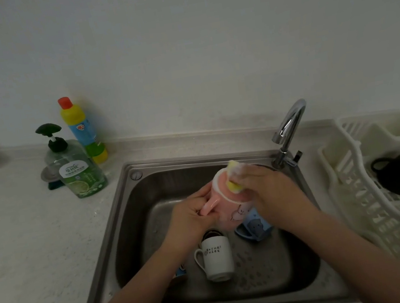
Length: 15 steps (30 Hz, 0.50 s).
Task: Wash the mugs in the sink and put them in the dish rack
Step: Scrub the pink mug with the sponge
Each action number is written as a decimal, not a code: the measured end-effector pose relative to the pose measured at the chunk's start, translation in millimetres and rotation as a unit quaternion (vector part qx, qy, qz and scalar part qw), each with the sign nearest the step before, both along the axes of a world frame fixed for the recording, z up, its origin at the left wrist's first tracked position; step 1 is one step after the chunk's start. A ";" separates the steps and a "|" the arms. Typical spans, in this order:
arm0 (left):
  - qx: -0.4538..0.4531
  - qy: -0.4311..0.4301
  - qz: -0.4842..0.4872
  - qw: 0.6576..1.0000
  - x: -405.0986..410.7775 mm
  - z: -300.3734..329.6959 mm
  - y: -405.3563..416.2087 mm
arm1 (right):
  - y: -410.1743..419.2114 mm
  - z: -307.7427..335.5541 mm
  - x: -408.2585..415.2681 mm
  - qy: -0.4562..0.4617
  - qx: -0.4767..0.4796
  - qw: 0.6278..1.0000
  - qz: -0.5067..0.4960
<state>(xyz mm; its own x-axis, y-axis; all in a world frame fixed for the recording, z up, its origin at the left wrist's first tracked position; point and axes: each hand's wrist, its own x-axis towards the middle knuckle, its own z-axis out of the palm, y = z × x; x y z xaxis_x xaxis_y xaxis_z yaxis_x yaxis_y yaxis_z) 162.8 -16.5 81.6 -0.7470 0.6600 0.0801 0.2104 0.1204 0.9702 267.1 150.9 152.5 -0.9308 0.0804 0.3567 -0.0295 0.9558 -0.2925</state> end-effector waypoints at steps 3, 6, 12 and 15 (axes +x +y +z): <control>0.020 -0.008 0.014 1.000 -1.1 0.1 3.0 | -21.0 10.2 4.6 -0.021 -0.002 0.998 0.051; 0.008 -0.011 -0.008 1.000 -2.4 -4.9 -2.7 | -0.3 -6.2 24.6 -0.019 -0.008 1.000 0.021; -0.015 -0.033 -0.001 0.999 5.7 -5.8 1.5 | -14.3 -1.1 6.5 -0.087 0.006 0.996 0.034; -0.018 -0.020 0.005 1.000 3.6 -12.5 -4.6 | -4.6 -0.5 26.4 -0.087 -0.017 0.996 0.013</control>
